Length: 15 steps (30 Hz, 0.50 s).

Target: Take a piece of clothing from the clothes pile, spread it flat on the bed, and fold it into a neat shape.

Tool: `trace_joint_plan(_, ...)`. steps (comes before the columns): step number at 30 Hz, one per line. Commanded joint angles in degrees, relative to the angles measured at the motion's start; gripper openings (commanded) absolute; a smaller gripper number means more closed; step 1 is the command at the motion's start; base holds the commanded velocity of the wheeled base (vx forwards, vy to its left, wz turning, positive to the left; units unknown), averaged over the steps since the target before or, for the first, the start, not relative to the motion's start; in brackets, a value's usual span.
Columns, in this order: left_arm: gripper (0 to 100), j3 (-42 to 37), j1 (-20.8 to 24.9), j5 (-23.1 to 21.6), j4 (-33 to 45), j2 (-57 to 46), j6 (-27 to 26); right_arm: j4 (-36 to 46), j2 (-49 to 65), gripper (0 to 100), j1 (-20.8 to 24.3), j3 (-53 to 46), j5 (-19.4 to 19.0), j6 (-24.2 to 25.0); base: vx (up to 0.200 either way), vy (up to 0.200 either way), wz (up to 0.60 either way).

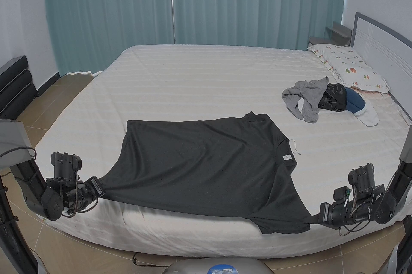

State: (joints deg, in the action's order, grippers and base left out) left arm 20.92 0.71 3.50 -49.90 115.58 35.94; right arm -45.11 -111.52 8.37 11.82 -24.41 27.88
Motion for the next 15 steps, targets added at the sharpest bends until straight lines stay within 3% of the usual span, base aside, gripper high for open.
trace_joint_plan(1,0,-2.29,0.52,1.69,0.06,-0.62,-1.75,-0.07,2.01,0,0.41,-4.44,0.06,-0.63,0.000,0.000,0.00)
trace_joint_plan(7,0,-5.27,0.61,2.30,-0.03,-0.53,-7.02,-0.16,1.74,0,0.85,-7.96,-0.03,-4.85,0.000,0.000,0.00)
trace_joint_plan(15,0,-7.21,1.31,2.39,-0.03,0.35,-9.75,-0.25,0.87,0,1.82,-8.49,-0.03,-5.20,0.000,0.000,0.00)
